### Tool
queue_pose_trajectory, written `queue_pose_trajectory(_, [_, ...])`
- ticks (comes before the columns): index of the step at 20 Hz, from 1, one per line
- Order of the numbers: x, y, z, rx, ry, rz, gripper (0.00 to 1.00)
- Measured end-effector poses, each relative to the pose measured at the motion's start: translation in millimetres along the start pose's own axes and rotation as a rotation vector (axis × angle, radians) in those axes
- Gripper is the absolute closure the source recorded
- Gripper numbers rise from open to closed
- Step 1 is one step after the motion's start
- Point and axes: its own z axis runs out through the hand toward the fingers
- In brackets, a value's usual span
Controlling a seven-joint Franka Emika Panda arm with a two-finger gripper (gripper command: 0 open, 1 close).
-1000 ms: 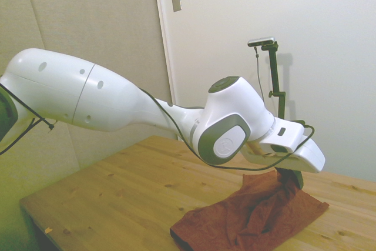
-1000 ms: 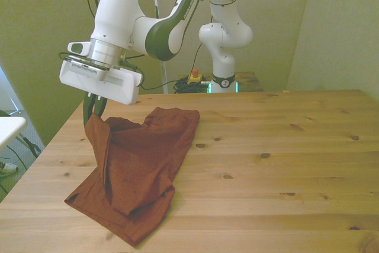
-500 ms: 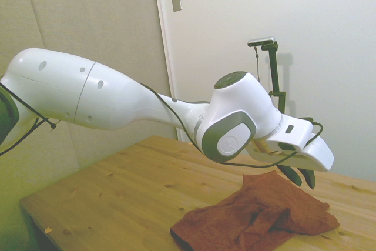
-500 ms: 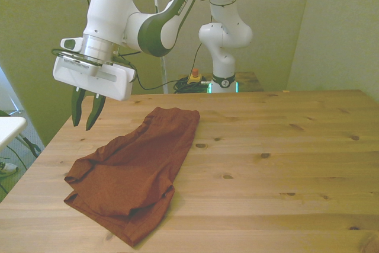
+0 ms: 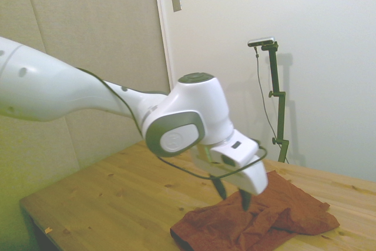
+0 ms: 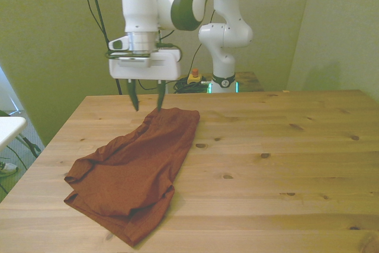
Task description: Fold the shorts
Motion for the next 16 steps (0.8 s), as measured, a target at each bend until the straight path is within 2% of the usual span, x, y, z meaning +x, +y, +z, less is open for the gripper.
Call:
queue_pose_trajectory(6, [-132, -4, 3, -0.016, -0.066, -0.152, 0.0])
queue_pose_trajectory(10, [-211, 9, 8, -0.037, -0.063, -0.212, 0.0])
queue_pose_trajectory(16, [-236, 4, -40, -0.022, -0.03, -0.245, 0.0])
